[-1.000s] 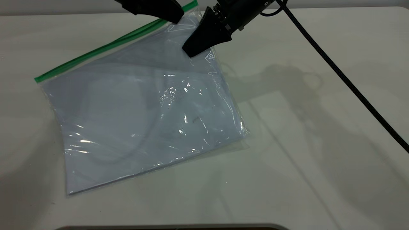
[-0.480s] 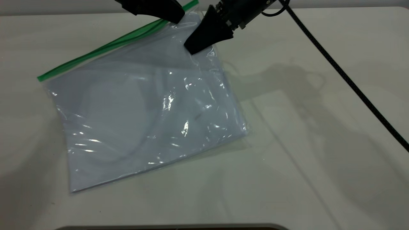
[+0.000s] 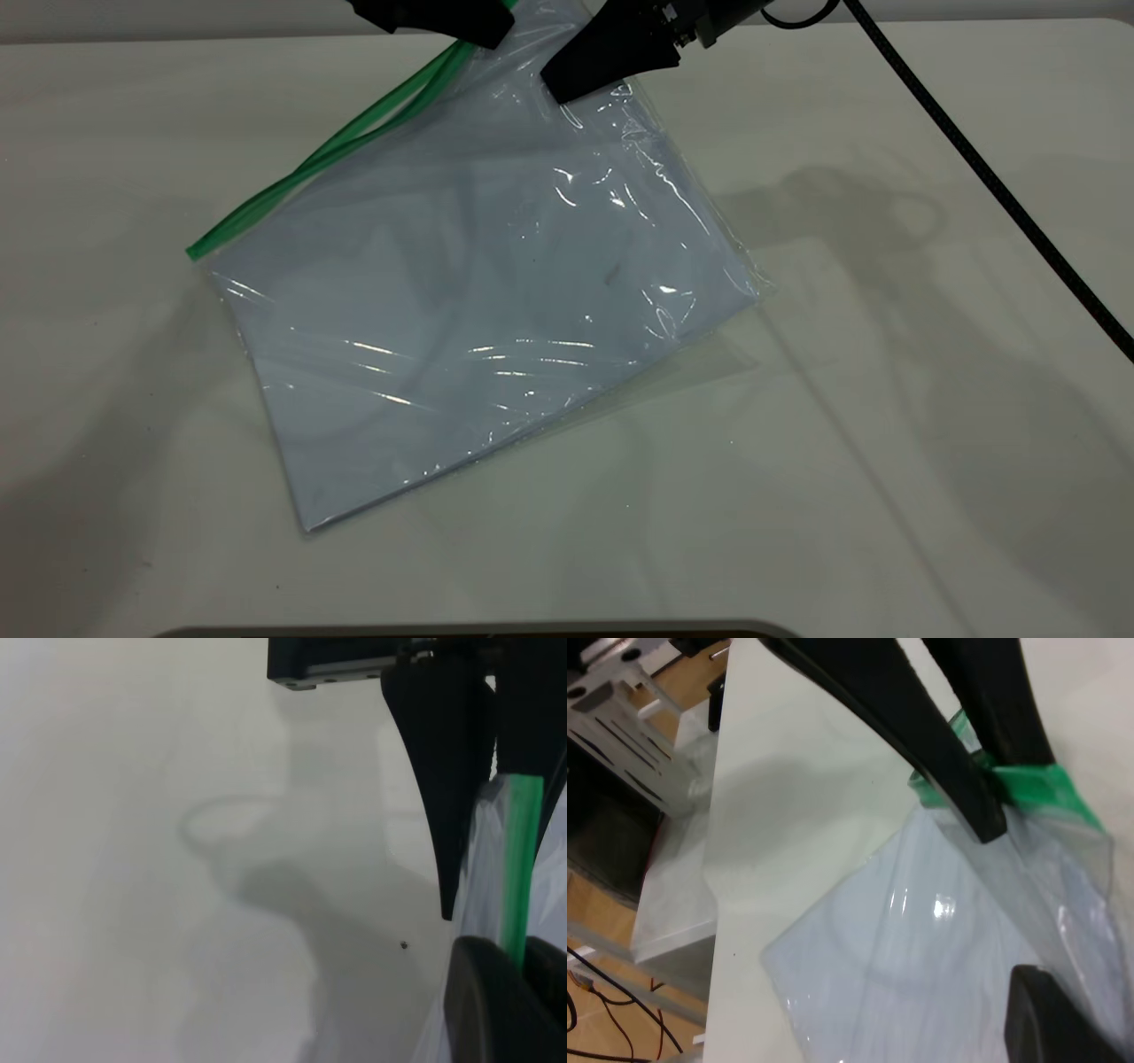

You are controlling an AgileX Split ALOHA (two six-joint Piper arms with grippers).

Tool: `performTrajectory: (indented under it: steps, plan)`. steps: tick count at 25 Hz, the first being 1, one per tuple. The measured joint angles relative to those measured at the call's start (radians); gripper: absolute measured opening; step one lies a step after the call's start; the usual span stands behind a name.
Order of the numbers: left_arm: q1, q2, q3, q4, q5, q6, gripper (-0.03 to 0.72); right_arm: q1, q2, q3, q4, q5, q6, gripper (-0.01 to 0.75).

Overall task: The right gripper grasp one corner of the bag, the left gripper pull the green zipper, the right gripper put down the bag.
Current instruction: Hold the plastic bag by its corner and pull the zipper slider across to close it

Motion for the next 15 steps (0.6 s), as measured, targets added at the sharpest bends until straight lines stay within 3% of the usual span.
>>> performTrajectory:
  steps: [15]
  plan:
    - [0.000,0.000,0.000,0.007,-0.006,-0.004,0.048,-0.001,0.000,0.000,0.012,0.000,0.000,0.034]
